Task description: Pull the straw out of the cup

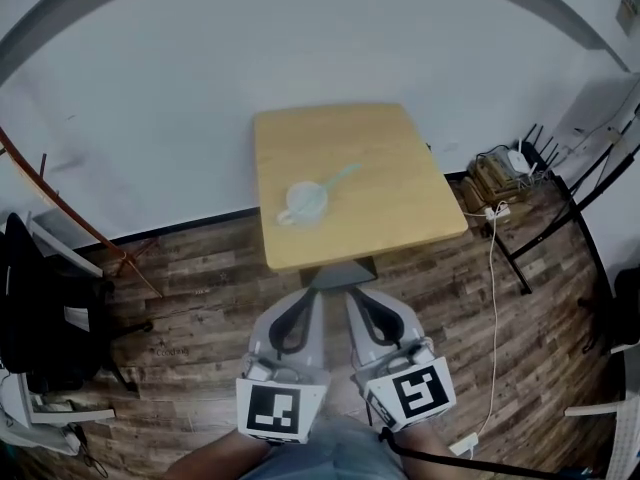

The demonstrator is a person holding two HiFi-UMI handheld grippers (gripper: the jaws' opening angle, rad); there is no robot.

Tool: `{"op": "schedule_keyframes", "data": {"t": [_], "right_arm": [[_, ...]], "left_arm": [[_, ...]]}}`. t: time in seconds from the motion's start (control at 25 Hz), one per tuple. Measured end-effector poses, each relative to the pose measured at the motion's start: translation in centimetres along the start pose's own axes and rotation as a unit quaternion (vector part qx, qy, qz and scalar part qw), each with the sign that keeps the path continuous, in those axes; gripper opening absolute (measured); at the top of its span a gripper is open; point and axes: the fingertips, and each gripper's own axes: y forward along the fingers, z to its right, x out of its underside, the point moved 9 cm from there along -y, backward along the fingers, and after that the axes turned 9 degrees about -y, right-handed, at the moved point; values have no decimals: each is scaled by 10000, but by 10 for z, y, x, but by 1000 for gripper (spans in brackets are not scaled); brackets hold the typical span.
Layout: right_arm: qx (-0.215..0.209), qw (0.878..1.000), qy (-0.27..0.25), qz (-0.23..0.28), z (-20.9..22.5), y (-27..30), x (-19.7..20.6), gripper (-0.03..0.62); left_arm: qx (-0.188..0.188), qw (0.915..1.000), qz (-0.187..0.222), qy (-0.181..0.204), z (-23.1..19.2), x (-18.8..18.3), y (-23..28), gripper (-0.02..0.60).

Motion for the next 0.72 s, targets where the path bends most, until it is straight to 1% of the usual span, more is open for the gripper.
{"op": "schedule_keyframes", "data": {"t": [0.16, 0.32, 0.56, 0.72], "right_arm": [[93, 9999, -98, 107, 7, 25, -9, 6], [112, 9998, -179, 56, 11, 41, -9, 6], [113, 9997, -187, -71, 20, 58, -9, 6], [76, 9998, -191, -70, 25, 64, -8, 6]], "left_arm": [[78, 9999, 118, -4, -17, -11, 18, 20], [89, 9998, 145, -102, -32, -13, 31, 20], [88, 9997, 68, -238, -43, -10, 48, 20], [37, 9997, 5, -227, -45, -6, 54, 20]]}}
